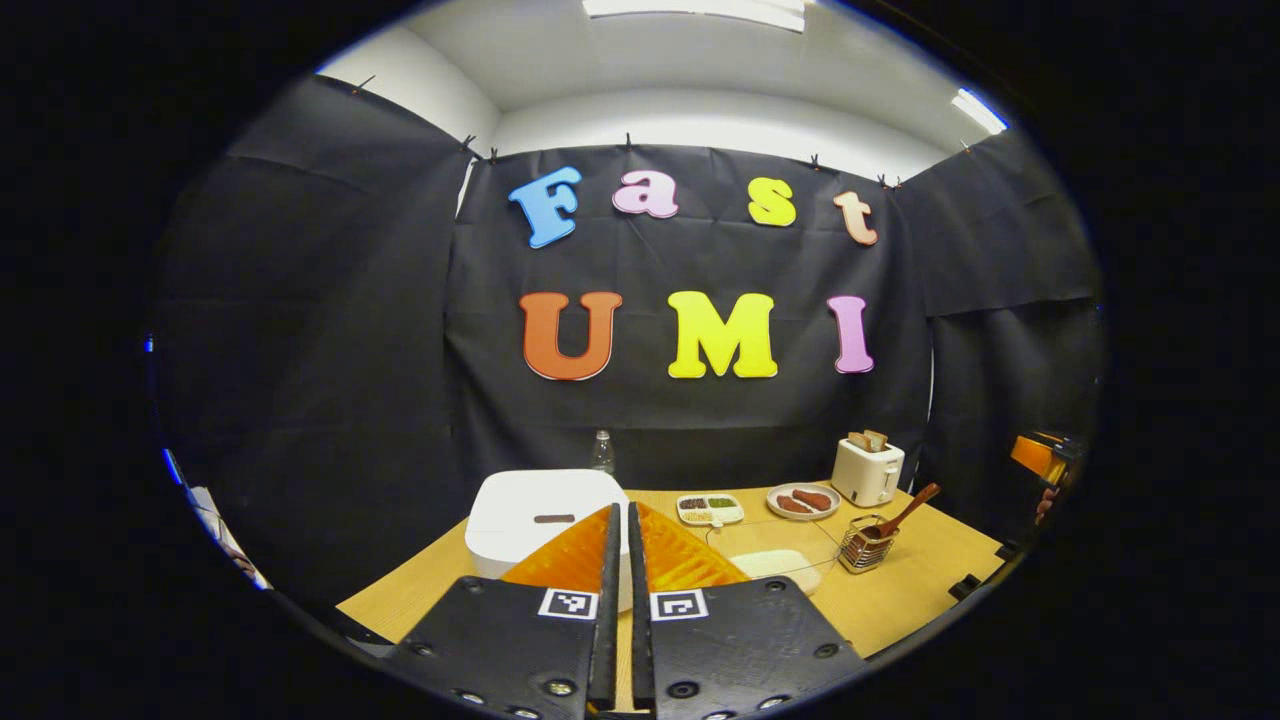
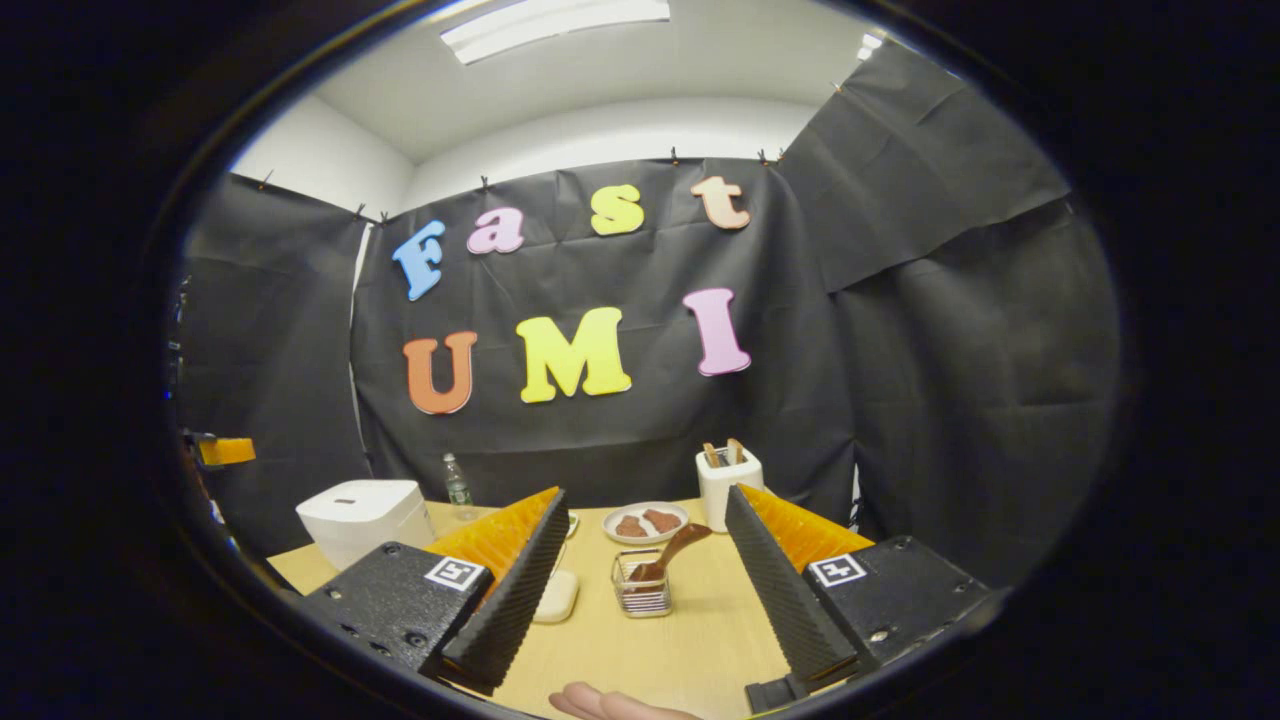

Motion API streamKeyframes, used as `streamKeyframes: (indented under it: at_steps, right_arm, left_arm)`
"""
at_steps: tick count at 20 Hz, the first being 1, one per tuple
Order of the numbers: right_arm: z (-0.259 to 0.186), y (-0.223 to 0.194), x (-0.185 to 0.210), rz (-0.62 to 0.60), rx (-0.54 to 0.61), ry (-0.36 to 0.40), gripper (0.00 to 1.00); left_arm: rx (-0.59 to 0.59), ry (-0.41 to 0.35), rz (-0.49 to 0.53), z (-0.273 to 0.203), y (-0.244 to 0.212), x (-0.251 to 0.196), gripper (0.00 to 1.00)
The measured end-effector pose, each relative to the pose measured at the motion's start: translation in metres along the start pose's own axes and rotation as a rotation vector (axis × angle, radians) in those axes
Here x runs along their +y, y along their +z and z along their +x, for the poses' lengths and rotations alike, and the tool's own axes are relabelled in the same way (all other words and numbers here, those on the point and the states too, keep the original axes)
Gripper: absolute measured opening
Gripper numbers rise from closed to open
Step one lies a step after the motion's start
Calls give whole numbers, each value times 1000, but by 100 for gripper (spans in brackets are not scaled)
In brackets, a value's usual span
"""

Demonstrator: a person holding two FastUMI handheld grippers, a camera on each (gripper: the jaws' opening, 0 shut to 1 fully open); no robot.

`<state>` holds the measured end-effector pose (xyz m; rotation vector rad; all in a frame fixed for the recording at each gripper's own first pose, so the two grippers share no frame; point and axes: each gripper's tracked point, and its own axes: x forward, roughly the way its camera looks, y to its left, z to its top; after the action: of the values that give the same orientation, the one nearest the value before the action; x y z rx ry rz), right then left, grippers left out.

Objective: Close the left gripper, press the button to open the rice cooker; take a wooden spoon from the chopstick holder with the right hand, scoop a spoonful of rice and pour it into the rice cooker, then put the wooden spoon back into the chopstick holder.

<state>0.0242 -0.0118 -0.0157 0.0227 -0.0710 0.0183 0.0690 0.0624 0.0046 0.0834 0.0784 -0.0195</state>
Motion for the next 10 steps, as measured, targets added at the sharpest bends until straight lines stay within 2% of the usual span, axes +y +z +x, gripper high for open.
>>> streamKeyframes:
  at_steps: [1,2,10]
  right_arm:
    - [1,-3,-2,-7,-1,0,100]
    - [4,-5,-4,-15,-2,-2,100]
    - [23,-25,-9,-58,-4,21,100]
  left_arm:
    - [25,-4,23,7,-5,3,5]
    - [38,19,6,26,-3,11,0]
    - [276,93,-51,125,-61,51,0]
